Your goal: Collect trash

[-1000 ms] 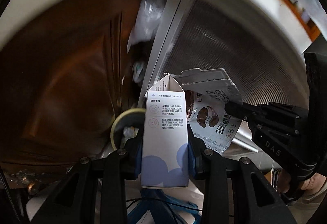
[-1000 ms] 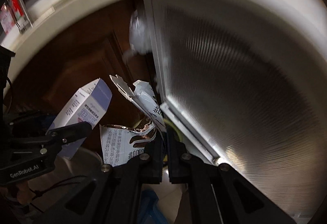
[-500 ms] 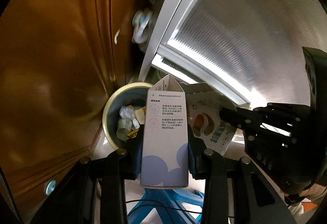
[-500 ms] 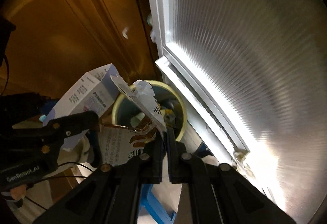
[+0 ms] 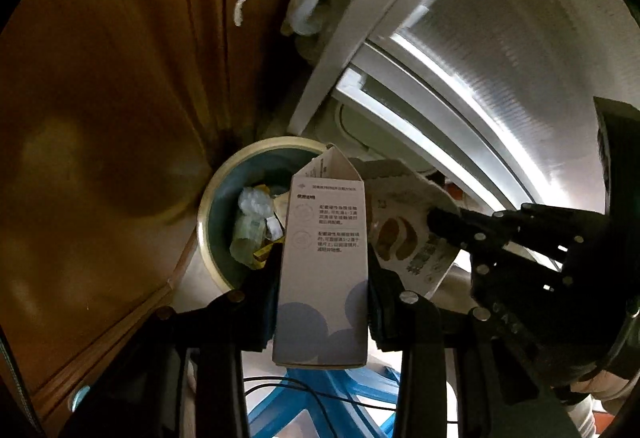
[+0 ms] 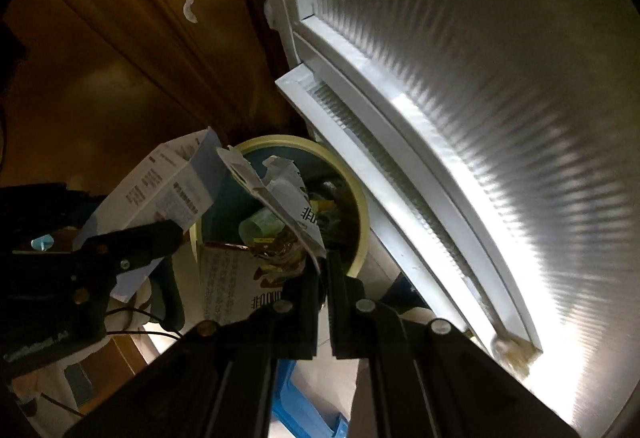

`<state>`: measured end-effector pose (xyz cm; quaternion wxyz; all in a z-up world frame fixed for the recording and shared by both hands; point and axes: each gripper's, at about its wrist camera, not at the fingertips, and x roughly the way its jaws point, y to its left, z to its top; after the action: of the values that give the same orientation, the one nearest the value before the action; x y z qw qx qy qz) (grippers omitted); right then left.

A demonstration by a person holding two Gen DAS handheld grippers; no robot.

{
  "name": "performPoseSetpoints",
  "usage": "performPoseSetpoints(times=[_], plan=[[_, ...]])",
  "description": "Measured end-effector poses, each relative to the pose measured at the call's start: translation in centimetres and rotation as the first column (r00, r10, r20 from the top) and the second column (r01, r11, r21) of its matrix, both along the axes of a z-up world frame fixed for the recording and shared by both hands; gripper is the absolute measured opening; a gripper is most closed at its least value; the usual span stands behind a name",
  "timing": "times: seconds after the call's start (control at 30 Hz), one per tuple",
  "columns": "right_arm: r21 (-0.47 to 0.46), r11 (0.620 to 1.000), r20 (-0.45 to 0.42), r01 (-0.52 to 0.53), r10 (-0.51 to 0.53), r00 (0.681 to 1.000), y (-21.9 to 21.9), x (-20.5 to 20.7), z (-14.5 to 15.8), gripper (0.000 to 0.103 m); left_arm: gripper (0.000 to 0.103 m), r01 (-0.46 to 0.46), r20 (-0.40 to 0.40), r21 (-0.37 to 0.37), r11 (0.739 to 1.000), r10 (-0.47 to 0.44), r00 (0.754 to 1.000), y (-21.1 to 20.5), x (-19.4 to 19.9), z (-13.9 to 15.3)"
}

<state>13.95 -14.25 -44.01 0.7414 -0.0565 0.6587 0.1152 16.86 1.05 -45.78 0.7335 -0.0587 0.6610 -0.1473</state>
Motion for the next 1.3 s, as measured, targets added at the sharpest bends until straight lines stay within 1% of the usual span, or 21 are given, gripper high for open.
performPoseSetpoints(times=[0.03, 0.1, 0.13, 0.17, 0.23, 0.3, 0.43, 0.53, 0.67, 0.7, 0.77, 0.8, 0.83, 0.87, 0.93, 1.07, 1.13, 1.2, 1.3], plan=[[0.011, 1.0, -0.005, -0.004, 0.004, 1.0, -0.1, 0.4, -0.3, 0.005, 0.035, -0.009, -0.001, 0.007, 1.0, 0.009, 1.0, 0.1, 0.1, -0.1], [0.027, 1.0, -0.014, 0.001, -0.001, 1.0, 0.0, 0.6, -0.5, 0.007, 0.045, -0.021, -0.008, 0.006, 1.0, 0.021, 1.0, 0.4, 0.3, -0.2], [0.032, 0.999, -0.018, 0.004, -0.003, 1.0, -0.3, 0.8, -0.6, 0.008, 0.063, -0.027, -0.011, 0.011, 1.0, 0.027, 1.0, 0.4, 0.4, -0.1], [0.038, 0.999, -0.024, 0.004, -0.003, 1.0, -0.3, 1.0, -0.7, 0.01, 0.073, -0.032, -0.011, 0.015, 0.999, 0.032, 0.999, 0.5, 0.4, -0.1], [0.045, 0.999, -0.029, 0.004, -0.003, 1.0, -0.5, 0.9, -0.4, 0.014, 0.076, -0.042, -0.005, 0.031, 0.999, 0.042, 0.999, 0.7, 0.4, -0.1], [0.045, 0.999, -0.027, 0.003, -0.001, 1.0, -0.7, 0.9, -0.3, 0.016, 0.076, -0.04, -0.003, 0.04, 0.998, 0.04, 0.999, 0.7, 0.5, -0.4], [0.063, 0.998, -0.017, 0.005, -0.004, 1.0, -0.7, 0.9, 0.4, 0.024, 0.078, -0.037, 0.01, 0.056, 0.998, 0.036, 0.999, 0.7, 0.4, 0.0], [0.066, 0.998, -0.016, 0.008, -0.006, 1.0, -0.5, 0.4, 0.8, 0.025, 0.079, -0.038, 0.018, 0.063, 0.997, 0.037, 0.999, 0.4, 0.4, 0.2], [0.074, 0.997, -0.017, 0.013, -0.012, 1.0, 0.4, 0.0, 0.4, 0.027, 0.08, -0.038, 0.028, 0.068, 0.997, 0.036, 0.999, 0.5, 0.3, 0.7], [0.082, 0.996, -0.018, 0.017, -0.015, 1.0, 0.3, 0.3, -0.4, 0.028, 0.08, -0.038, 0.03, 0.067, 0.997, 0.037, 0.999, 0.5, 0.3, 1.0], [0.092, 0.995, -0.016, 0.023, -0.022, 1.0, 0.2, 0.1, -0.2, 0.036, 0.081, -0.041, 0.032, 0.06, 0.997, 0.039, 0.999, 0.5, 0.3, 1.2], [0.095, 0.995, -0.013, 0.025, -0.024, 1.0, 0.3, -0.1, 0.2, 0.043, 0.082, -0.041, 0.037, 0.056, 0.998, 0.039, 0.999, 0.5, 0.3, 1.3], [0.094, 0.995, -0.011, 0.028, -0.027, 1.0, 0.3, -0.2, 0.4, 0.048, 0.085, -0.04, 0.042, 0.054, 0.998, 0.037, 0.998, 0.6, 0.3, 1.3], [0.096, 0.995, -0.012, 0.033, -0.032, 0.999, 0.3, -0.3, 0.7, 0.049, 0.09, -0.037, 0.049, 0.05, 0.998, 0.034, 0.998, 0.5, 0.3, 1.5], [0.103, 0.994, -0.019, 0.043, -0.042, 0.999, 0.0, -0.5, 1.0, 0.05, 0.094, -0.031, 0.062, 0.044, 0.999, 0.028, 0.998, 0.4, 0.1, 2.2], [0.105, 0.992, -0.008, 0.068, -0.067, 0.998, -0.5, -1.3, 2.2, 0.051, 0.096, -0.013, 0.072, 0.043, 0.999, 0.01, 0.997, 0.1, -0.4, 3.4], [0.108, 0.991, -0.007, 0.077, -0.077, 0.997, -0.8, -1.7, 2.9, 0.057, 0.101, -0.007, 0.086, 0.047, 0.999, 0.003, 0.996, 0.1, -1.0, 4.4], [0.1, 0.992, 0.007, 0.082, -0.083, 0.997, -1.1, -2.4, 4.1, 0.061, 0.101, -0.002, 0.101, 0.044, 0.999, -0.003, 0.995, 0.1, -1.7, 5.4], [0.098, 0.991, 0.03, 0.088, -0.091, 0.995, -1.6, -3.4, 6.0, 0.062, 0.101, -0.002, 0.133, 0.04, 0.999, -0.003, 0.991, 0.2, -3.2, 7.3]])
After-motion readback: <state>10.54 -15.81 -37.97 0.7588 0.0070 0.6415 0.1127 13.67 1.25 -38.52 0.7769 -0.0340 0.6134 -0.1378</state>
